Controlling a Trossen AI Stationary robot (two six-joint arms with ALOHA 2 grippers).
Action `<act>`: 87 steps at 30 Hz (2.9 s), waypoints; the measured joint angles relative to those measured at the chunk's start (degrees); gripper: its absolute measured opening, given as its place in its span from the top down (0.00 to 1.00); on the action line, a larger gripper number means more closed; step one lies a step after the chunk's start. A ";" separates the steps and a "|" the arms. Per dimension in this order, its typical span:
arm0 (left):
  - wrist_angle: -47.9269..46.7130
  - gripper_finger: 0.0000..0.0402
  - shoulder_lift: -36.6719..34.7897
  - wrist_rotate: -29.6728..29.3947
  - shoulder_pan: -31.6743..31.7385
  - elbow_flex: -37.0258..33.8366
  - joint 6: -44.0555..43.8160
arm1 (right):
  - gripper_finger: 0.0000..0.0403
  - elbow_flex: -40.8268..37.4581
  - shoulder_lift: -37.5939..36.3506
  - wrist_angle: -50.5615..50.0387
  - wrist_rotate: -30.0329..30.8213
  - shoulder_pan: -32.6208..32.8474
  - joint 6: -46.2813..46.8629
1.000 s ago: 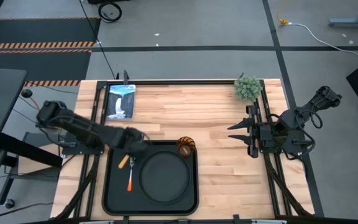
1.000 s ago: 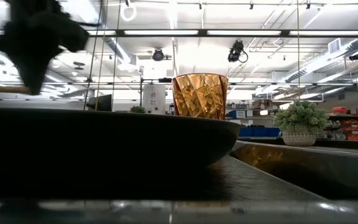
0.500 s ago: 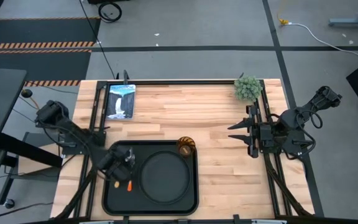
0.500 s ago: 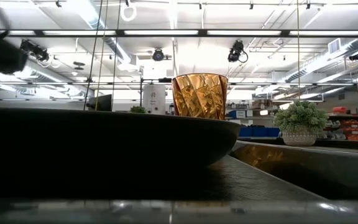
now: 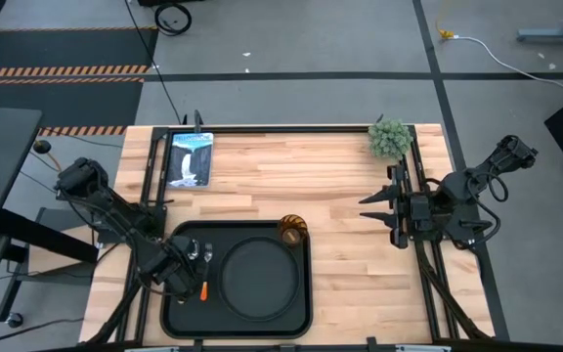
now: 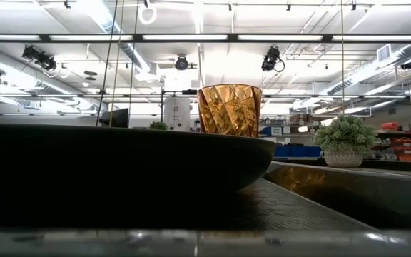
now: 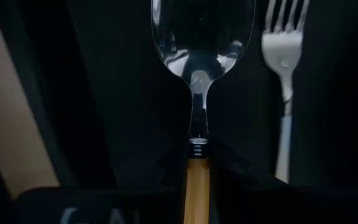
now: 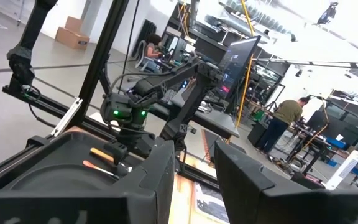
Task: Pick and place plate/cup/fork/spoon on tray
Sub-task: Put the yellow spoon to the left of the orange fork on the black serving tray, then return to Home Position
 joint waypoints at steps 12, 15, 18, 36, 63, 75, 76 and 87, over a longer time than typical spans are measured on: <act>0.48 0.82 0.09 -0.14 1.62 0.00 -0.22 | 0.70 0.01 0.02 -0.35 0.04 -0.02 0.06; 0.49 0.79 0.09 -0.15 1.62 0.00 -0.22 | 0.70 0.02 0.02 -0.37 0.04 -0.01 0.14; 0.64 0.76 0.09 -0.15 1.60 0.00 -0.20 | 0.70 0.02 0.02 -0.39 0.04 -0.01 0.39; -10.91 0.73 -0.39 -5.19 1.57 12.38 17.08 | 0.70 -0.01 -5.09 -4.61 -4.76 -0.05 3.36; -0.88 0.73 -0.42 -47.20 22.55 31.50 101.78 | 0.73 -28.21 -24.06 14.51 -19.39 -5.56 21.73; 18.44 0.73 -0.42 -23.46 37.53 31.47 134.58 | 0.78 -33.20 -31.45 16.52 -19.85 -13.16 21.18; 20.05 0.73 -0.42 -21.06 38.62 31.47 136.12 | 0.79 -33.43 -31.89 16.51 -19.86 -13.60 21.27; 32.96 0.73 -0.42 -13.94 42.95 31.45 140.89 | 0.82 -39.69 -33.38 25.13 -19.39 -14.66 23.12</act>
